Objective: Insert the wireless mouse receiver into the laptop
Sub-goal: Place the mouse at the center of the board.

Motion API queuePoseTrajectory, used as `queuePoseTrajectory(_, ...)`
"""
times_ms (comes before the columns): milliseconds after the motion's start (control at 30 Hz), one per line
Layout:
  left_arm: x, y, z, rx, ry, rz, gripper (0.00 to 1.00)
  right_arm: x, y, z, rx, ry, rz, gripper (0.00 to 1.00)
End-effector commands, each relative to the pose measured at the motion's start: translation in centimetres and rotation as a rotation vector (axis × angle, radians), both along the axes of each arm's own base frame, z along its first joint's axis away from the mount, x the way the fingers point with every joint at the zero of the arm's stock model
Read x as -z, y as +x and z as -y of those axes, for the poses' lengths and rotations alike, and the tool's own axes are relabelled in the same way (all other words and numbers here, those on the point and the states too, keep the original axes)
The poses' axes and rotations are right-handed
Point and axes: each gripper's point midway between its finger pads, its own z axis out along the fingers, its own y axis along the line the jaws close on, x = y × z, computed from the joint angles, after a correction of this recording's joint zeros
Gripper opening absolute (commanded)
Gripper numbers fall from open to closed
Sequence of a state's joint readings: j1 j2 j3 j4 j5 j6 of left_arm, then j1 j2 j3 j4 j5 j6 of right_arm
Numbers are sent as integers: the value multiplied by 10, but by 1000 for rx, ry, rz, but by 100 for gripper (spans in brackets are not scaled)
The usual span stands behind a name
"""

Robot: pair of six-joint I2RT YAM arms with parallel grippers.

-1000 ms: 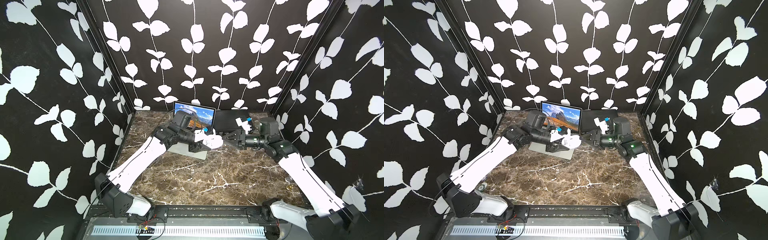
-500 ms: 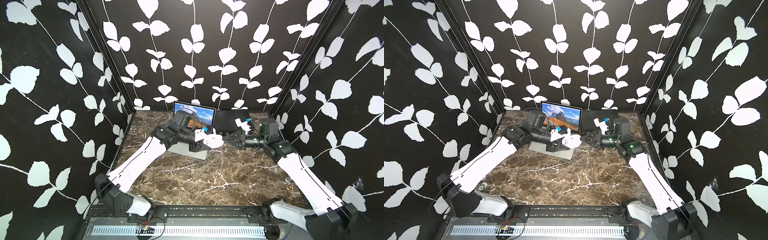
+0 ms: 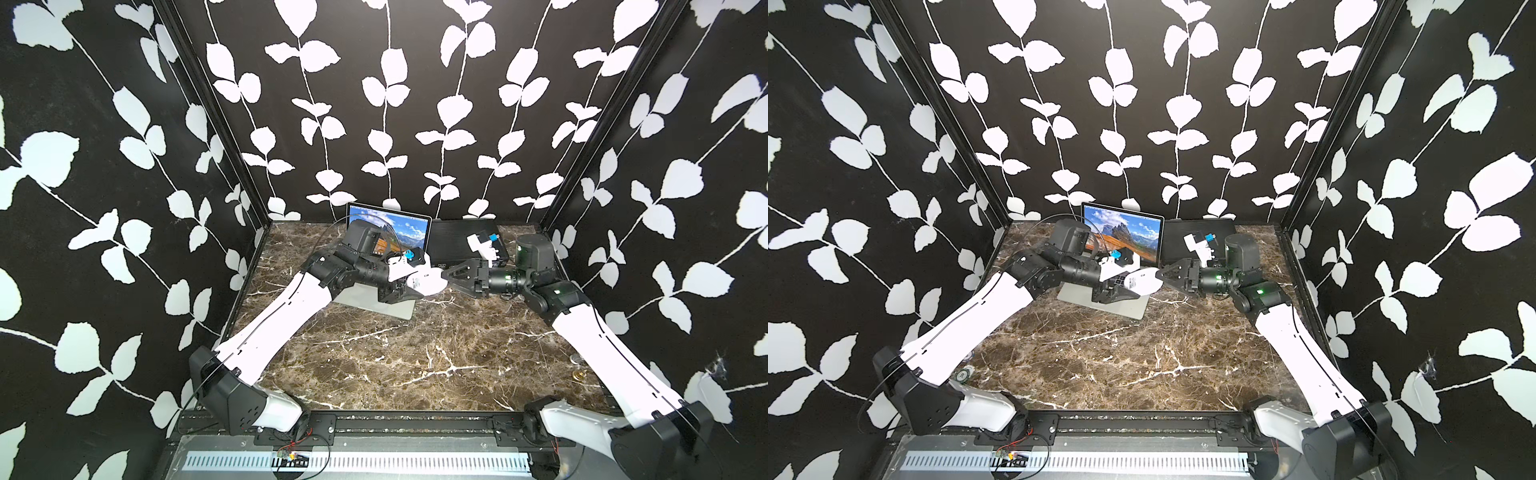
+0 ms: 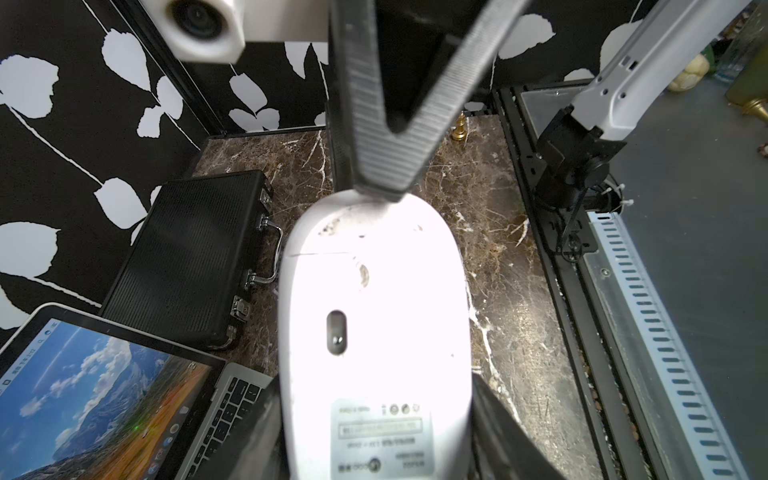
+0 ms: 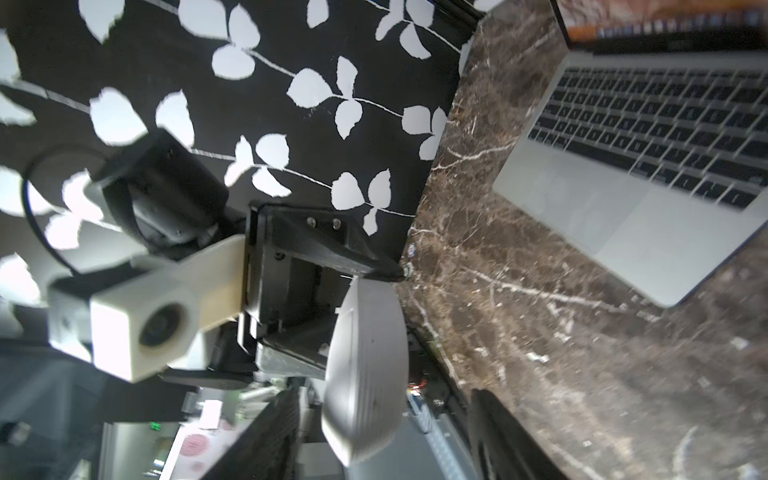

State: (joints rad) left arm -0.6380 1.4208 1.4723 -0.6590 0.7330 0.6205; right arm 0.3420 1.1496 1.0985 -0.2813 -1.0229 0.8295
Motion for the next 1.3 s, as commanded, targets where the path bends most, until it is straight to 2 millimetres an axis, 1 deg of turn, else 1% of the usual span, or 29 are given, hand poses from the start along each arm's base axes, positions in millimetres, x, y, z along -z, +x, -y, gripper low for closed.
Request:
queuePoseTrajectory(0,-30,-2,-3,-5,-140,-59,46,-26,-4,6,11,-3,229,77)
queuePoseTrajectory(100,-49,-2,2,-16,-236,-117,47,-44,-1,10,52,2,406,84)
queuePoseTrajectory(133,-56,-2,4,-17,-269,-149,48,-54,-3,11,58,28,475,87)
queuePoseTrajectory(233,-66,1,12,-13,-337,-303,48,-84,-11,9,64,119,680,95)
queuePoseTrajectory(300,-80,0,18,3,-402,-418,48,-93,-16,6,48,152,776,96)
queuePoseTrajectory(367,-94,-2,18,5,-464,-473,48,-92,-18,2,12,155,829,96)
queuePoseTrajectory(433,-103,-5,17,11,-503,-509,50,-93,-21,-2,-20,189,837,96)
queuePoseTrajectory(500,-109,-10,15,30,-519,-534,50,-102,-23,-6,-35,230,862,96)
queuePoseTrajectory(600,-110,-14,14,41,-517,-550,50,-105,-24,-15,-61,260,852,96)
queuePoseTrajectory(633,-113,-15,14,54,-523,-559,50,-108,-24,-17,-64,270,851,95)
queuePoseTrajectory(733,-122,-19,15,92,-550,-574,49,-106,-16,-22,-60,290,804,93)
queuePoseTrajectory(767,-123,-20,16,102,-554,-577,49,-109,-15,-22,-57,309,798,93)
queuePoseTrajectory(933,-121,-27,20,144,-540,-587,48,-120,-14,-22,-44,372,793,90)
queuePoseTrajectory(1100,-113,-27,21,154,-525,-593,48,-129,-10,-20,-17,422,771,87)
queuePoseTrajectory(1167,-112,-28,21,155,-522,-596,48,-131,-9,-21,-19,441,763,83)
queuePoseTrajectory(1200,-112,-28,21,154,-524,-593,49,-132,-9,-23,-30,445,757,79)
queuePoseTrajectory(1233,-113,-26,21,146,-529,-588,52,-131,-9,-26,-46,443,750,72)
queuePoseTrajectory(1267,-114,-25,21,140,-532,-581,55,-129,-8,-27,-52,439,743,68)
